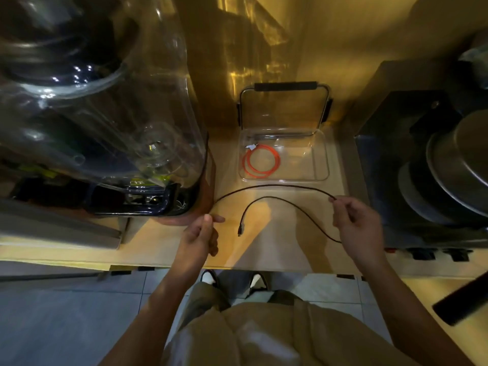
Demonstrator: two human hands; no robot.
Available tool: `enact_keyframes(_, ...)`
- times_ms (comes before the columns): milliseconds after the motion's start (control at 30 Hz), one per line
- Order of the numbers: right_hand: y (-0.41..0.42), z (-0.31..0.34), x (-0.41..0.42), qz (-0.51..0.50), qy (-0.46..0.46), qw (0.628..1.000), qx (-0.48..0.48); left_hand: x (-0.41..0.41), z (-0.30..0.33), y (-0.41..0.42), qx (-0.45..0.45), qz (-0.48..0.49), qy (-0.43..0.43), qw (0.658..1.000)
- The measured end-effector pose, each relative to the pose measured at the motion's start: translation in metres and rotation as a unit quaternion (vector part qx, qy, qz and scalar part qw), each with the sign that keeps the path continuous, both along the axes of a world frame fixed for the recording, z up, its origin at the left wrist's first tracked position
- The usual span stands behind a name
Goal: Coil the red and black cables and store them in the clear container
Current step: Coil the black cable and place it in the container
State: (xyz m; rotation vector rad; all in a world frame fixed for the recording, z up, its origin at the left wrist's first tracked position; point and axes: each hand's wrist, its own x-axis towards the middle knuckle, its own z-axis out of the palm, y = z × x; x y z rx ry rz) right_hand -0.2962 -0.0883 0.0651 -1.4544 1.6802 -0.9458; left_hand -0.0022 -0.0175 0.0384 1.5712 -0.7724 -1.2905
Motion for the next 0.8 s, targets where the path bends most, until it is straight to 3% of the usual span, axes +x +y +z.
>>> enact_keyframes(167, 0.015, 0.004, 0.001, 0.064, 0.08, 0.995, -0.009, -0.012, 0.024, -0.01, -0.024, 0.008, 0.139, 0.99)
enact_keyframes(367, 0.025, 0.001, 0.004, 0.219, 0.161, 0.962, -0.017, -0.028, 0.049, -0.023, -0.068, -0.012, 0.278, 0.958)
enact_keyframes(533, 0.033, 0.009, 0.013, 0.3, 0.154, 0.941, -0.038, -0.045, 0.06, -0.03, -0.086, -0.057, 0.185, 0.977)
enact_keyframes(800, 0.033, 0.024, 0.017, 0.358, 0.084, 0.929, -0.027, -0.059, 0.065, -0.034, -0.077, -0.107, 0.146, 0.98)
